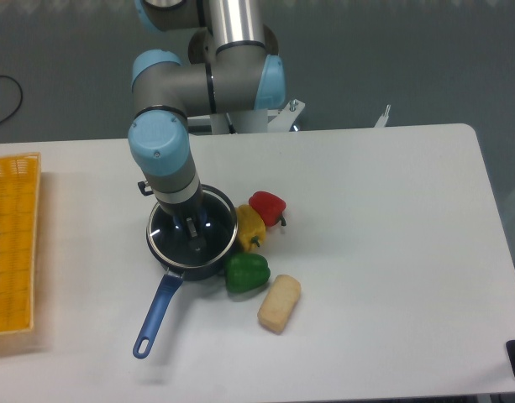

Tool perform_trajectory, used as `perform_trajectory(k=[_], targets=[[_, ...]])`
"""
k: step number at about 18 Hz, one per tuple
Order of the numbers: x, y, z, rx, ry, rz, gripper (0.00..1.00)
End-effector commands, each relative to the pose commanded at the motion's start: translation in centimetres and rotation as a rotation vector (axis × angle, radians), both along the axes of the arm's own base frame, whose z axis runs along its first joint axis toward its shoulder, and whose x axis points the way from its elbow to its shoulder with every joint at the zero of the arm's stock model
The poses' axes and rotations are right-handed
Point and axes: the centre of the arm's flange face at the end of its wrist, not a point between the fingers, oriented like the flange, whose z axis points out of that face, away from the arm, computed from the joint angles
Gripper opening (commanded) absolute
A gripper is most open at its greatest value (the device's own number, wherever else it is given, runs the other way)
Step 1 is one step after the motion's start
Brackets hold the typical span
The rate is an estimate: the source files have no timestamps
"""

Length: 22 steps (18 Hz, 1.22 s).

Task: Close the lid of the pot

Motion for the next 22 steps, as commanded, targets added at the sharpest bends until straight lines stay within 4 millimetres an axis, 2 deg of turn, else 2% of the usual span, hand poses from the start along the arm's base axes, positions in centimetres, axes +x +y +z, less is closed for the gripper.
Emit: perform_trajectory(k=[3,6,11,17,22], targets=[[-2.2,-0.7,0.5,0.013,0.006,0.035,0.60],[-5.2,-1.8,1.3,0.025,0.017,0.058,0.60],[-11.1,-5.0,2.2,0.038,0.033,0.035,0.60],[-16.9,-9.5,2.1,0.035,0.031,-0.005,0.60],[-18.8,-11.1,1.7,0.025,0.032,-0.002,0.60]])
